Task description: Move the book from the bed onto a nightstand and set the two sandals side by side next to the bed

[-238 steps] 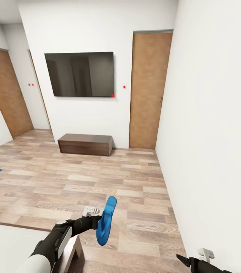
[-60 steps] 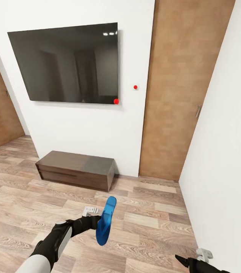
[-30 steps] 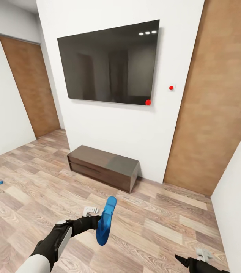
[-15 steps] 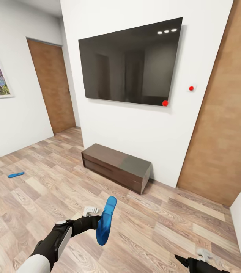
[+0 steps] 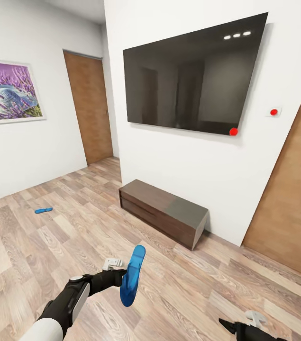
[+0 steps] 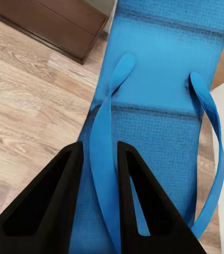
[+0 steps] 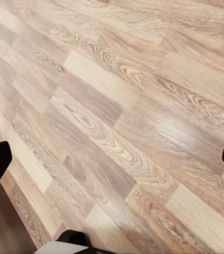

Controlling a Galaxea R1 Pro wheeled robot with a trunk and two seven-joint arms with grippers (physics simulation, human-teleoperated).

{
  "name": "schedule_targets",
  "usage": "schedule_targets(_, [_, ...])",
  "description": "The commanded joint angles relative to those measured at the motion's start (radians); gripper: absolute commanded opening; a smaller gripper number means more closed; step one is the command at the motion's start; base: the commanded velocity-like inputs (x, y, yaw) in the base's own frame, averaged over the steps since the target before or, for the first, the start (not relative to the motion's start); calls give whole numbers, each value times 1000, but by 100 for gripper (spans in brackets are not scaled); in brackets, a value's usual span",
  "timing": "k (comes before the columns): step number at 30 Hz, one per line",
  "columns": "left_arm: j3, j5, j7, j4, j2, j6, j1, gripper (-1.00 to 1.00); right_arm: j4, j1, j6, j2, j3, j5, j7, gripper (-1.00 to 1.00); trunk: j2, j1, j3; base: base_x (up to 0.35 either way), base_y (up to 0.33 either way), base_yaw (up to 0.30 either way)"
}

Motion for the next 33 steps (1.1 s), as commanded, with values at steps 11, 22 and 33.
schedule_targets(11, [7, -5, -3, -1, -2, 7, -1, -100, -1, 0, 5, -1, 7, -10, 2, 100, -1, 1, -2, 190, 0, 259])
schedule_targets(22, [7, -5, -3, -1, -2, 6, -1, -100, -1, 0, 5, -1, 7, -10, 2, 100, -1, 1, -2, 6, 0, 261])
schedule_targets(33, [7, -5, -3, -1, -2, 6, -1, -100, -1, 0, 5, -1, 7, -10, 2, 100, -1, 1, -2, 0, 0, 261])
